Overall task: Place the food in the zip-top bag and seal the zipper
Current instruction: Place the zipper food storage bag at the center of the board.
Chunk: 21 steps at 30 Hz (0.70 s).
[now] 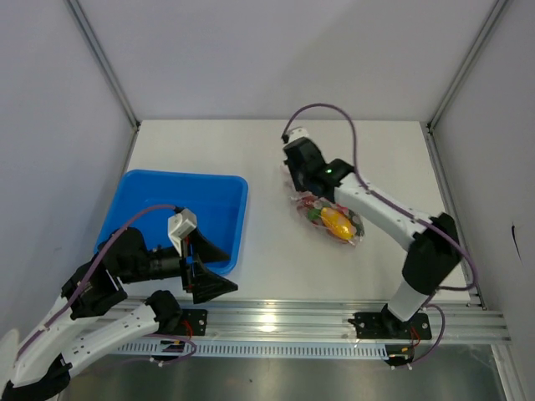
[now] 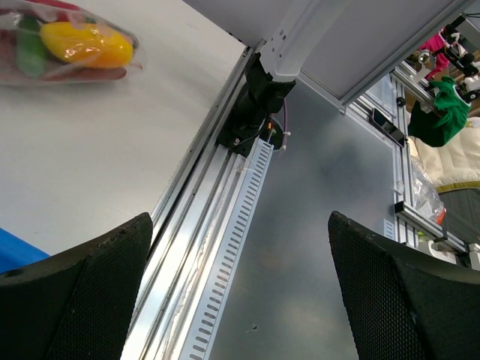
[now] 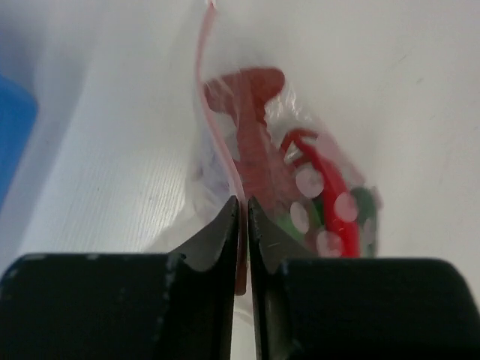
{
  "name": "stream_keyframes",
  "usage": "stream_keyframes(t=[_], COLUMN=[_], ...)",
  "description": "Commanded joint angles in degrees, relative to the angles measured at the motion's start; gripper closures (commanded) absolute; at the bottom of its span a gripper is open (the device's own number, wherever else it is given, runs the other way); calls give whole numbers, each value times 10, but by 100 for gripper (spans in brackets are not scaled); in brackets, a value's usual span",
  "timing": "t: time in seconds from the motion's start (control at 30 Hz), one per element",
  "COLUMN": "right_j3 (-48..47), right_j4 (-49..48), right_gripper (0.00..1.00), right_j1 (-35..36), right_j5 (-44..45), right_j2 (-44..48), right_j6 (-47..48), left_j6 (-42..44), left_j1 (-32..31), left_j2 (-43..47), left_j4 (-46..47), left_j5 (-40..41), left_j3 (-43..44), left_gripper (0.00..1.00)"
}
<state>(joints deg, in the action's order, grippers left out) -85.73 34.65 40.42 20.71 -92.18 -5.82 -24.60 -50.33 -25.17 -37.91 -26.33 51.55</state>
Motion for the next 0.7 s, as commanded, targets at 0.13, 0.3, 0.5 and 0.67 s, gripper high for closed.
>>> stream_keyframes(t=[0.13,0.3,0.5,0.67], right_j3=[-24,-15,41,135], right_j4=[23,34,43,101], right_gripper=[58,38,1,0], right_j1=[87,115,170,208], right_j5=[159,125,52,85], right_j2=[-105,-63,107,268], right_j6=[-89,-127,-154,-239], left_j6=[-13,-14,-17,-26], left_j1=[-1,-1,-1,-1], left_j2=[5,-4,-15,-24], left_j4=[-9,0,25,44], left_j5=[-7,-12,-20,-23], left_j3=[1,-3,-11,-26], left_gripper=[0,1,1,1])
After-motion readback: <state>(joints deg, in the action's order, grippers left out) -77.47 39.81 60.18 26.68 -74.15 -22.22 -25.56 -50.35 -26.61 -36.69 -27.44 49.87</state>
